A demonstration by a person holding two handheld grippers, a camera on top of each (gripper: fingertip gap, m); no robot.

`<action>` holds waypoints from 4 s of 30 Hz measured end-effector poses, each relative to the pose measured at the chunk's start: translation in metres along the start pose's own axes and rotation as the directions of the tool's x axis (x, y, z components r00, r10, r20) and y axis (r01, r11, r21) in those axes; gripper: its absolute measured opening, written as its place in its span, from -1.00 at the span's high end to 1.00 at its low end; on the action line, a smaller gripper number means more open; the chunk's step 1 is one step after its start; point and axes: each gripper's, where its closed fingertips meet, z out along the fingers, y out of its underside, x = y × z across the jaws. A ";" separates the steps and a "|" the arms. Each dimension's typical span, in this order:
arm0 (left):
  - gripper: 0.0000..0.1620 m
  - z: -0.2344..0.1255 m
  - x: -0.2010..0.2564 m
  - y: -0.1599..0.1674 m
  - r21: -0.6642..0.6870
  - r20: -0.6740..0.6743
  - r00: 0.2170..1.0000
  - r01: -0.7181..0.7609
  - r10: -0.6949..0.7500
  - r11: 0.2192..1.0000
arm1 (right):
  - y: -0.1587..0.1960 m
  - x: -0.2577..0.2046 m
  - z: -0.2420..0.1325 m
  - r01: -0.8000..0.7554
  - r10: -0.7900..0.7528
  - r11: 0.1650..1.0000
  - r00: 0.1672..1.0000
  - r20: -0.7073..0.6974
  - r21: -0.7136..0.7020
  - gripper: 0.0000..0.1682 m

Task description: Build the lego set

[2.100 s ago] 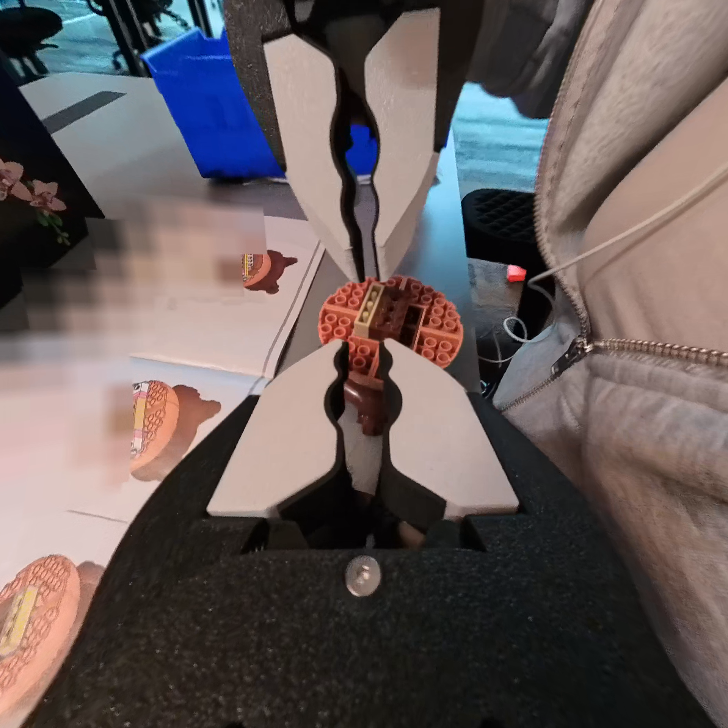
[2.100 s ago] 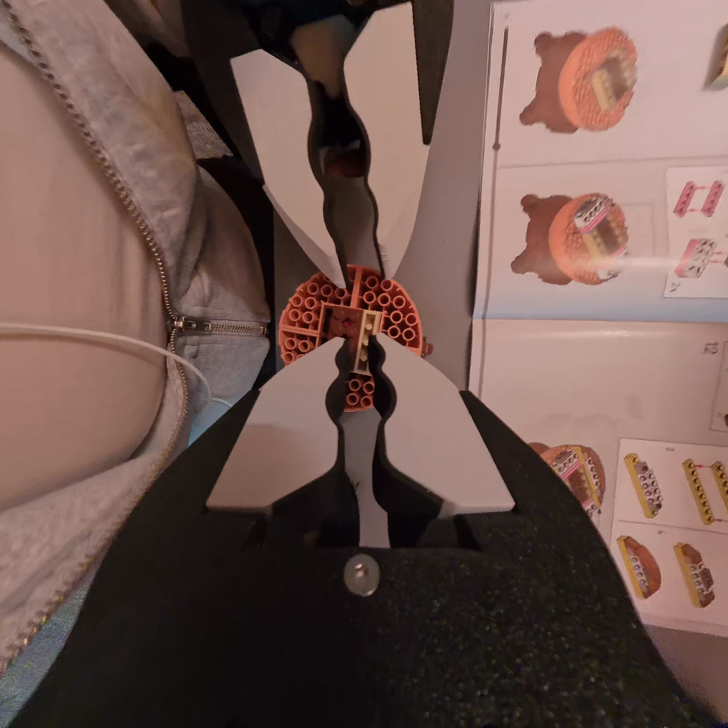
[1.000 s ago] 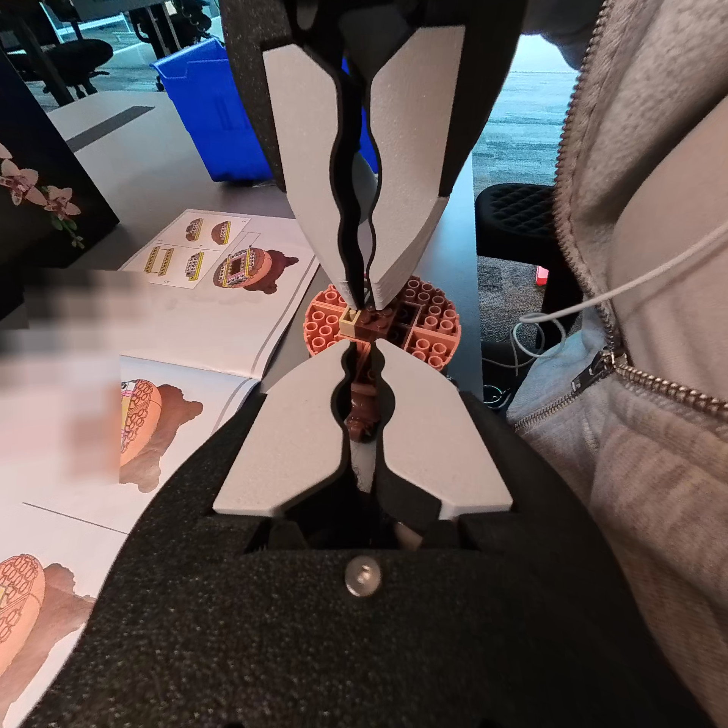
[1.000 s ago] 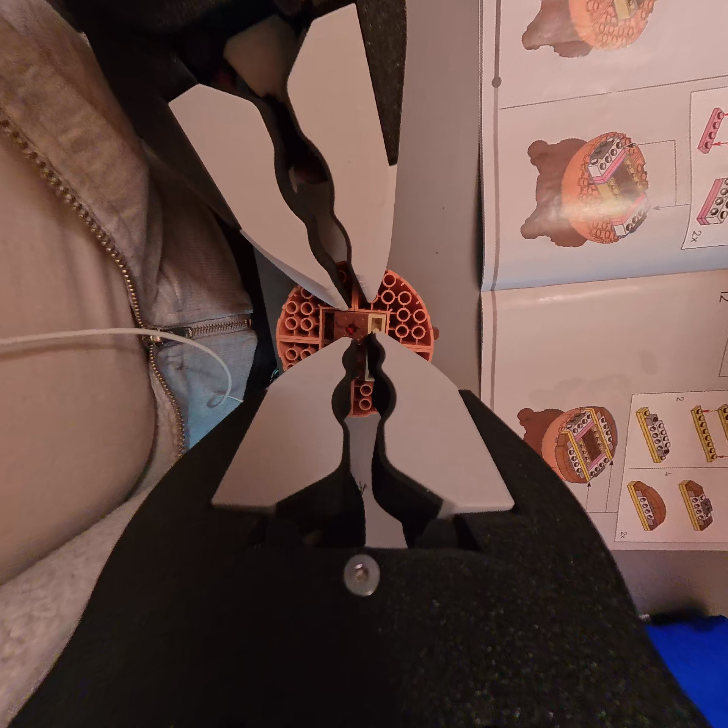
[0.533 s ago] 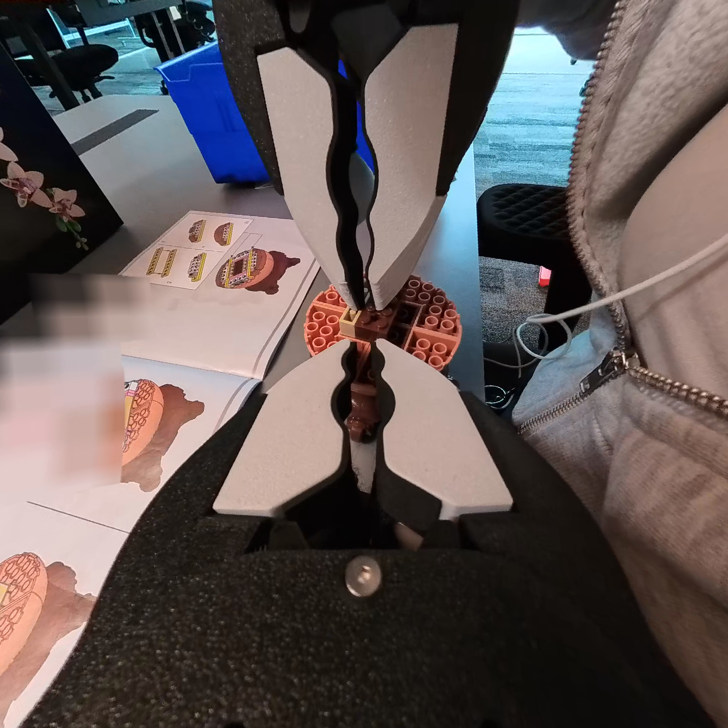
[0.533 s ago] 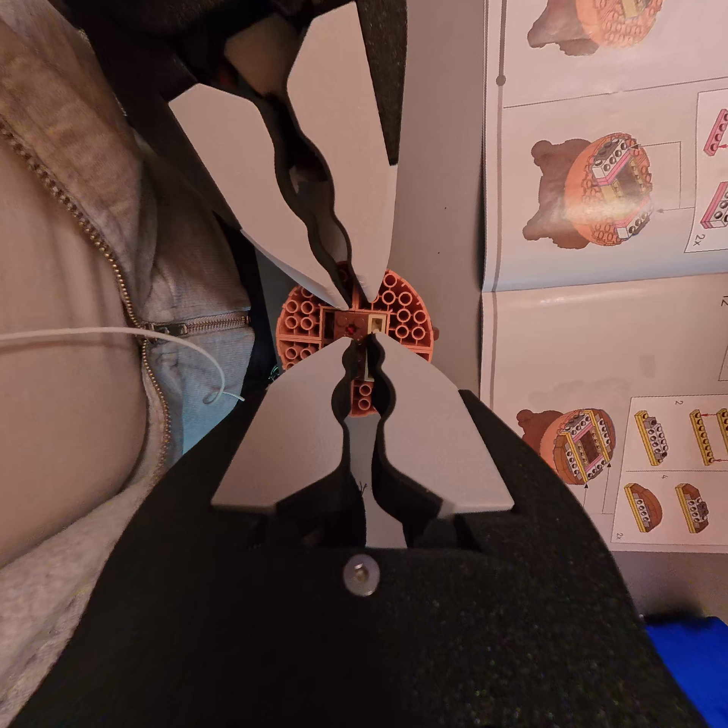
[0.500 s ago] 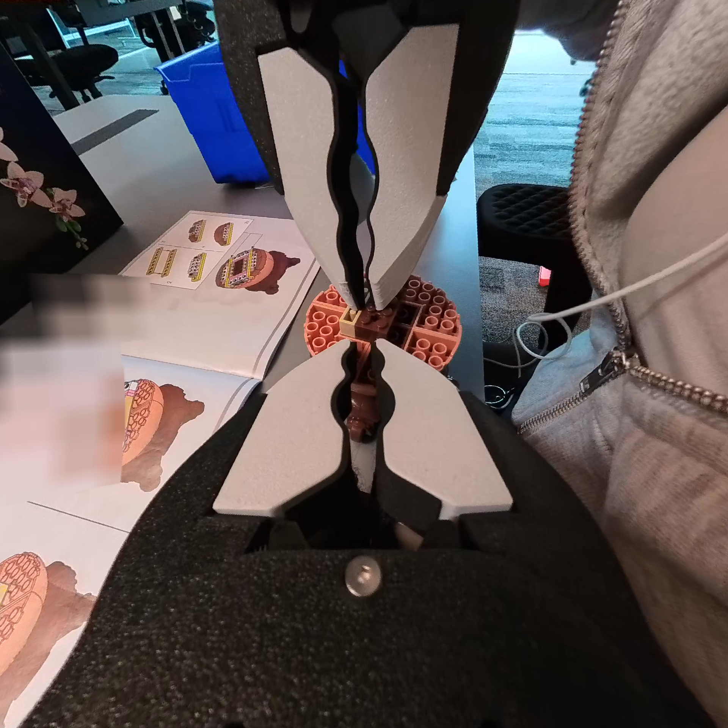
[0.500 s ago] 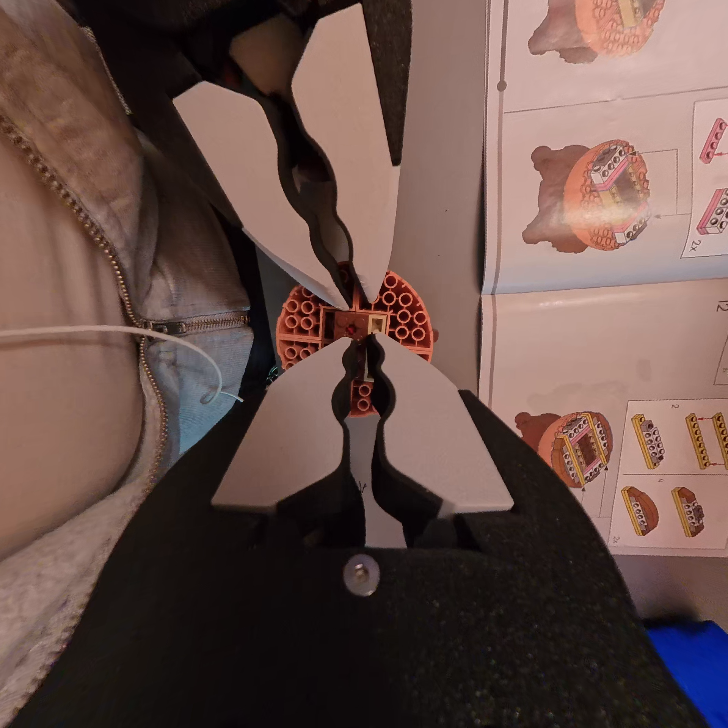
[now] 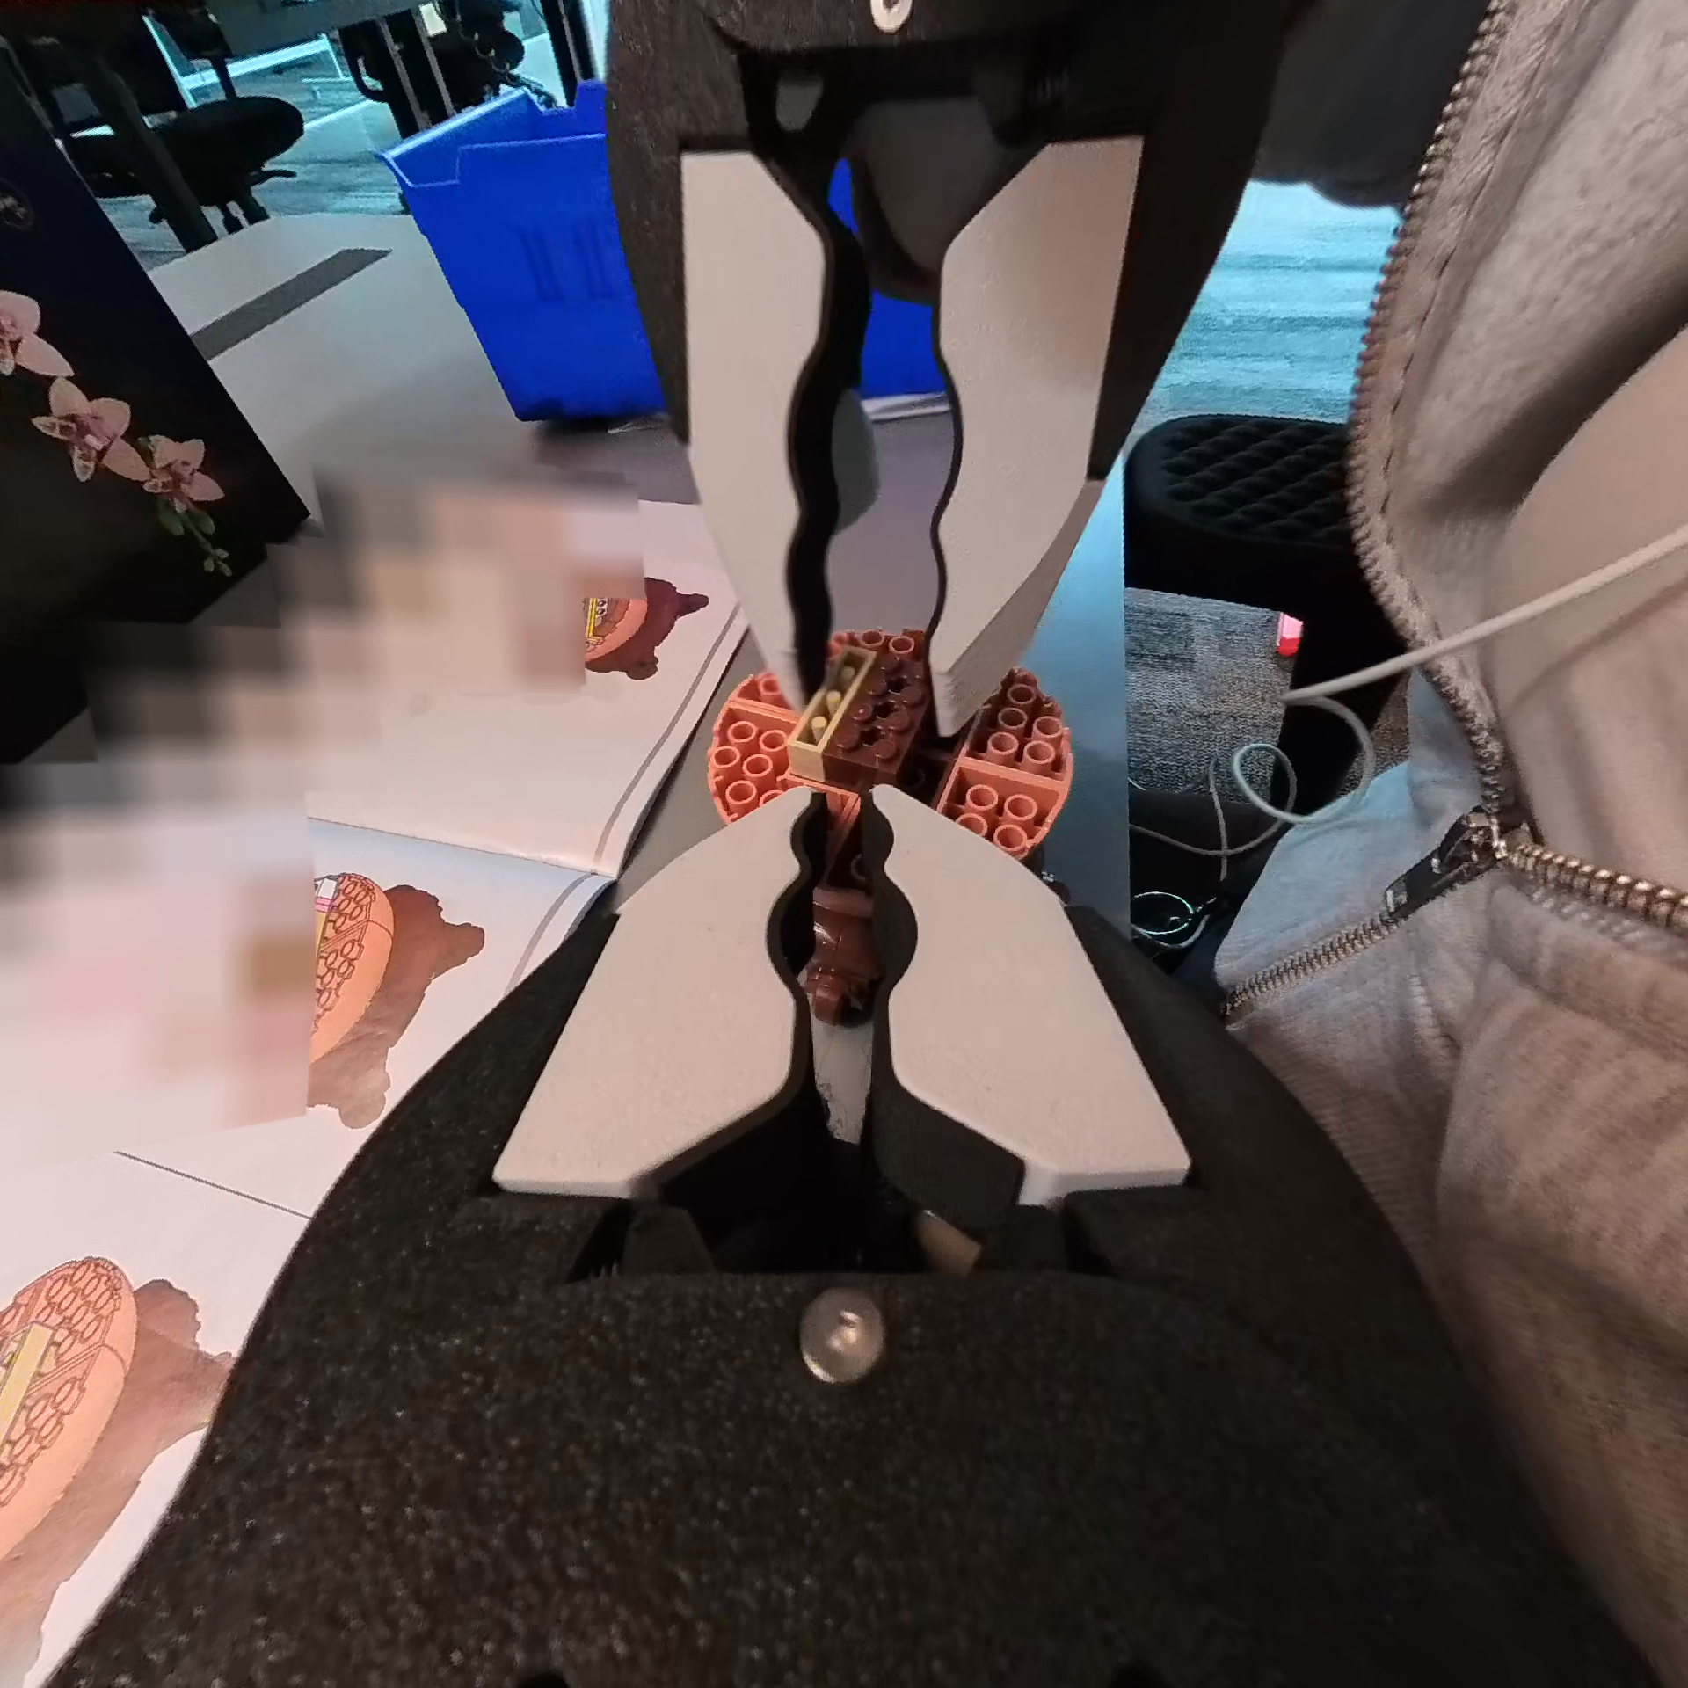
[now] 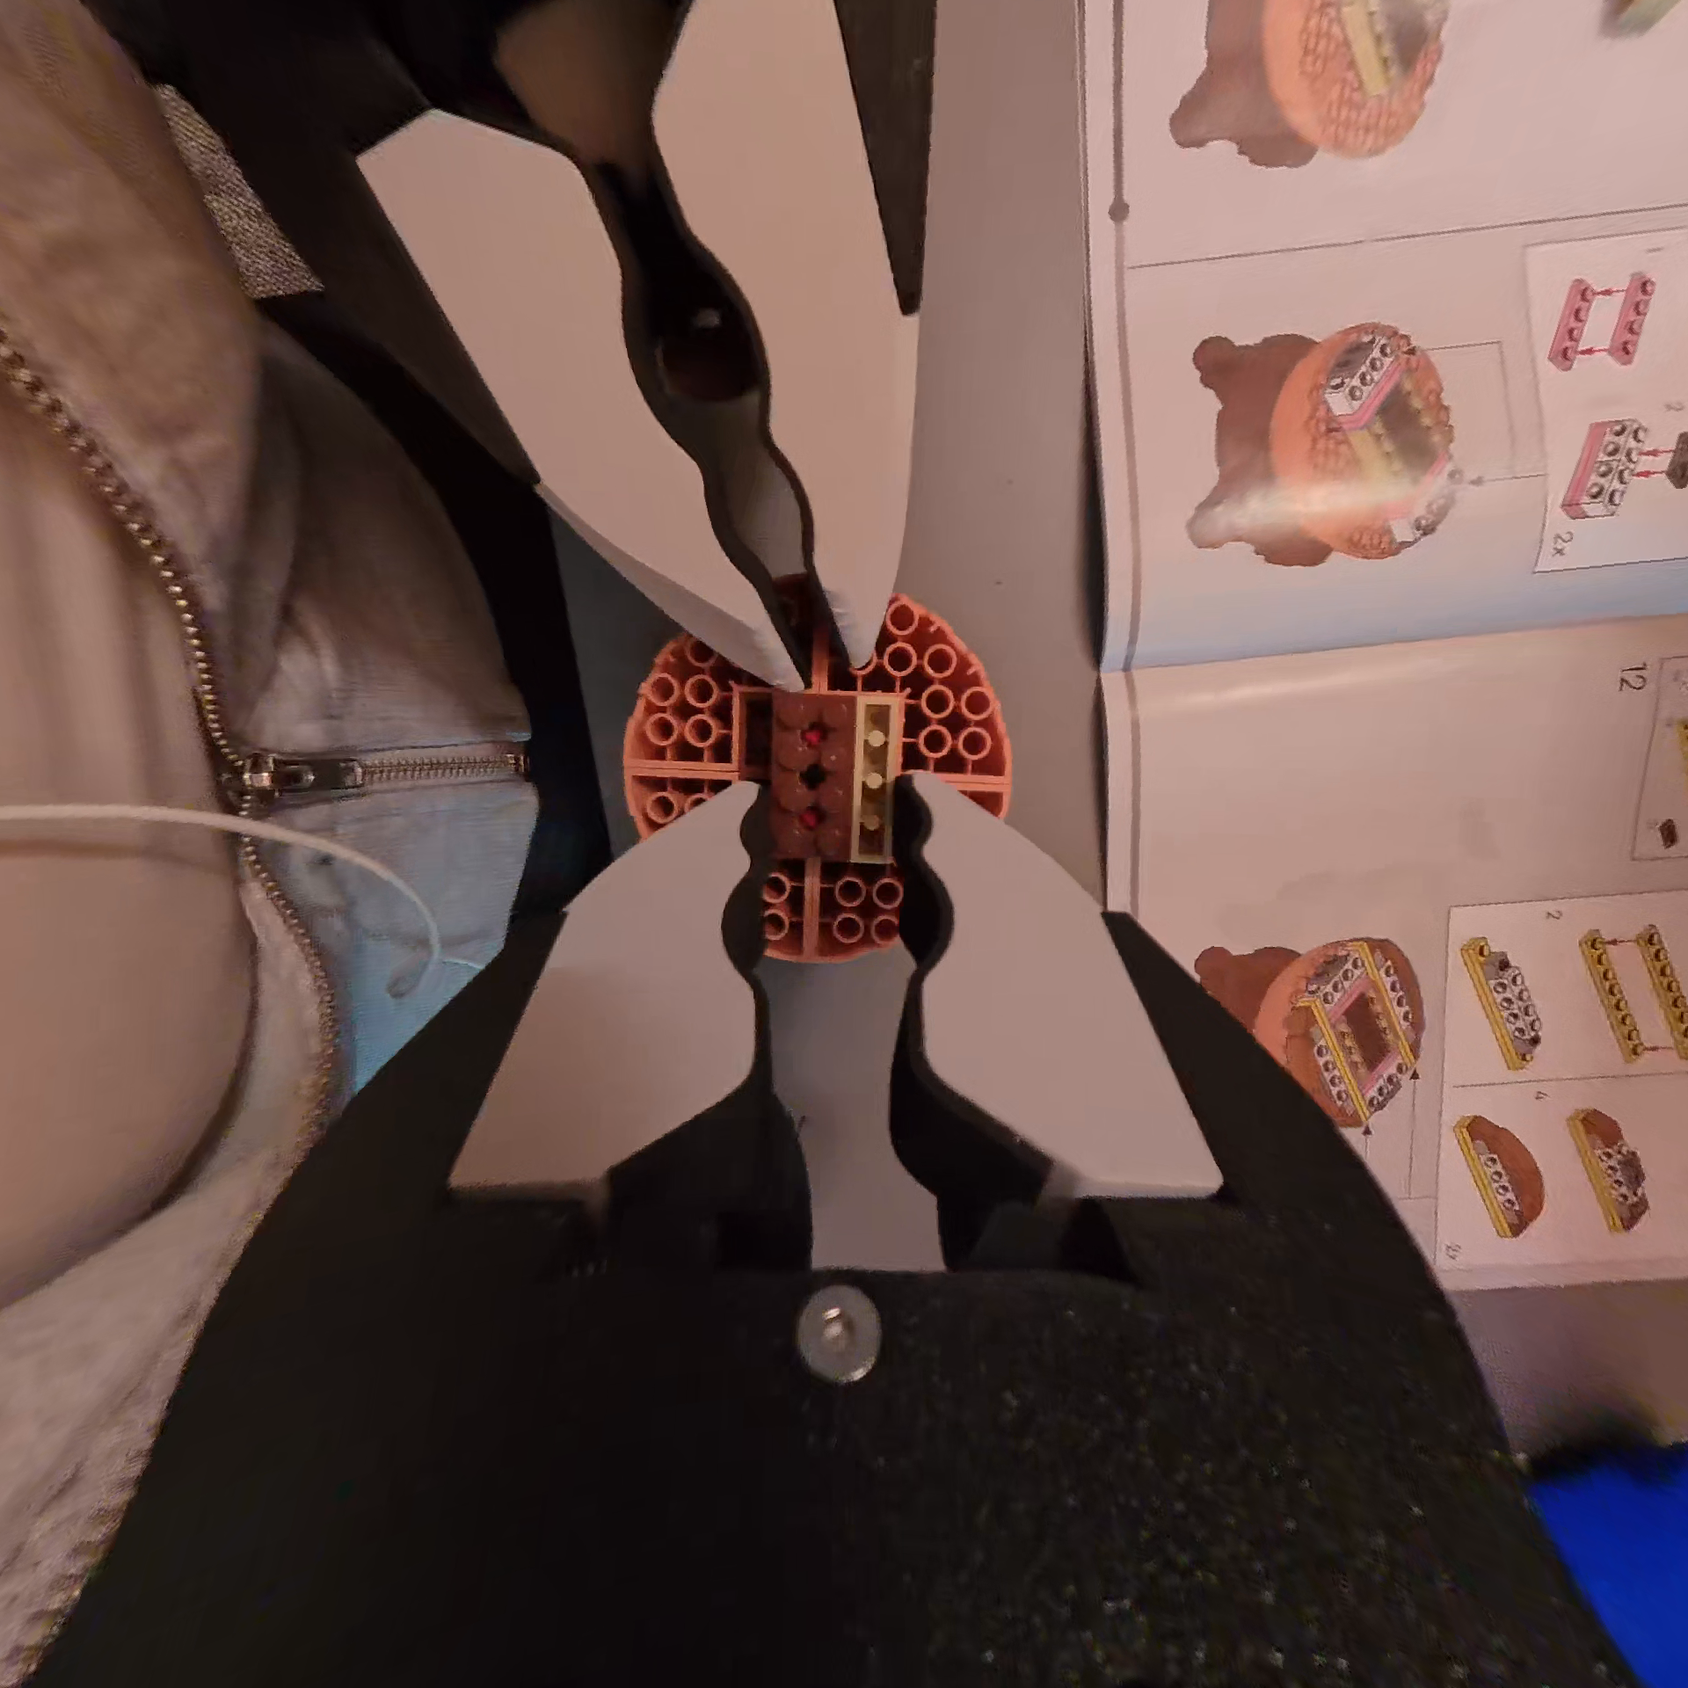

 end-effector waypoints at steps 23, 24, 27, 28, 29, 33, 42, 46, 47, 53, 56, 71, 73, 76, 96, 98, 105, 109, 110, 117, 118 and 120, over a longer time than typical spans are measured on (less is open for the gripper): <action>0.72 -0.060 -0.112 0.015 -0.030 0.334 0.917 0.244 -0.220 0.969 | -0.042 0.031 -0.034 -0.096 0.037 0.943 0.982 0.186 0.318 0.57; 0.72 -0.064 -0.125 0.019 -0.042 0.354 0.906 0.264 -0.233 0.964 | -0.043 0.037 -0.039 -0.112 0.049 0.931 0.982 0.184 0.348 0.57; 0.73 -0.074 -0.168 0.037 -0.153 0.452 0.876 0.261 -0.168 0.953 | -0.041 0.061 -0.043 -0.112 0.068 0.923 0.989 0.129 0.369 0.58; 0.73 -0.076 -0.181 0.045 -0.201 0.472 0.873 0.243 -0.124 0.949 | -0.044 0.066 -0.045 -0.112 0.068 0.915 0.990 0.126 0.386 0.59; 0.73 -0.076 -0.192 0.053 -0.248 0.479 0.873 0.231 -0.088 0.941 | -0.048 0.068 -0.047 -0.117 0.066 0.906 0.989 0.135 0.408 0.60; 0.70 -0.069 -0.211 0.069 -0.361 0.401 0.915 0.128 0.030 0.924 | -0.057 0.074 -0.053 -0.141 0.061 0.849 0.984 0.170 0.509 0.61; 0.68 -0.062 -0.233 0.072 -0.584 0.248 0.954 0.008 0.169 0.812 | -0.039 0.088 -0.059 -0.270 0.150 0.748 0.959 0.242 0.607 0.66; 0.70 -0.062 -0.232 0.086 -0.666 0.191 0.969 0.011 0.156 0.746 | -0.030 0.089 -0.059 -0.291 0.169 0.740 0.953 0.251 0.607 0.67; 0.70 -0.062 -0.233 0.090 -0.685 0.186 0.971 0.017 0.153 0.728 | -0.029 0.089 -0.060 -0.293 0.172 0.738 0.953 0.250 0.608 0.68; 0.86 -0.060 -0.233 0.092 -0.655 0.218 0.976 0.128 0.025 0.744 | -0.028 0.089 -0.059 -0.303 0.185 0.728 0.951 0.249 0.615 0.70; 0.86 -0.048 -0.235 0.063 -0.436 0.339 0.938 0.229 -0.076 0.870 | -0.034 0.089 -0.057 -0.304 0.193 0.712 0.951 0.240 0.633 0.73; 0.89 -0.040 -0.193 -0.099 0.775 -0.182 0.543 0.592 -0.820 0.220 | -0.097 0.139 -0.076 0.068 0.403 0.646 0.815 -0.416 0.760 0.71; 0.89 -0.036 -0.187 -0.104 0.773 -0.194 0.539 0.599 -0.820 0.211 | -0.097 0.143 -0.073 0.075 0.402 0.678 0.795 -0.454 0.732 0.71; 0.89 -0.033 -0.181 -0.109 0.774 -0.203 0.543 0.598 -0.815 0.206 | -0.097 0.148 -0.074 0.110 0.399 0.706 0.754 -0.521 0.700 0.72; 0.56 -0.030 -0.072 -0.076 0.239 -0.135 0.986 0.130 -0.099 0.962 | -0.046 0.066 -0.078 -0.094 -0.015 0.765 0.987 0.163 0.637 0.91; 0.59 -0.024 -0.060 -0.072 0.187 -0.148 0.989 0.047 -0.020 0.981 | -0.043 0.054 -0.070 -0.069 -0.059 0.810 0.978 0.199 0.582 0.91; 0.89 -0.017 -0.048 -0.075 0.215 -0.194 0.980 0.091 -0.048 0.972 | -0.049 0.038 -0.061 -0.001 -0.115 0.859 0.974 0.196 0.512 0.91; 0.90 -0.021 -0.038 -0.069 0.198 -0.196 0.979 0.091 -0.051 0.976 | -0.048 0.026 -0.056 0.021 -0.119 0.876 0.978 0.173 0.482 0.91; 0.81 -0.023 -0.035 -0.065 0.183 -0.181 0.983 0.074 -0.040 0.980 | -0.047 0.024 -0.056 0.025 -0.115 0.880 0.980 0.161 0.475 0.91; 0.32 -0.045 -0.022 0.008 -0.147 0.173 0.973 0.181 -0.155 0.972 | -0.027 0.009 -0.060 0.006 -0.037 0.896 0.997 0.061 0.444 0.91; 0.24 -0.050 -0.016 0.018 -0.197 0.206 0.963 0.218 -0.177 0.956 | -0.025 0.006 -0.060 0.010 -0.032 0.899 0.998 0.045 0.438 0.91; 0.26 -0.060 -0.008 0.032 -0.257 0.287 0.941 0.255 -0.178 0.932 | -0.023 -0.001 -0.060 0.019 -0.027 0.904 1.000 0.013 0.427 0.91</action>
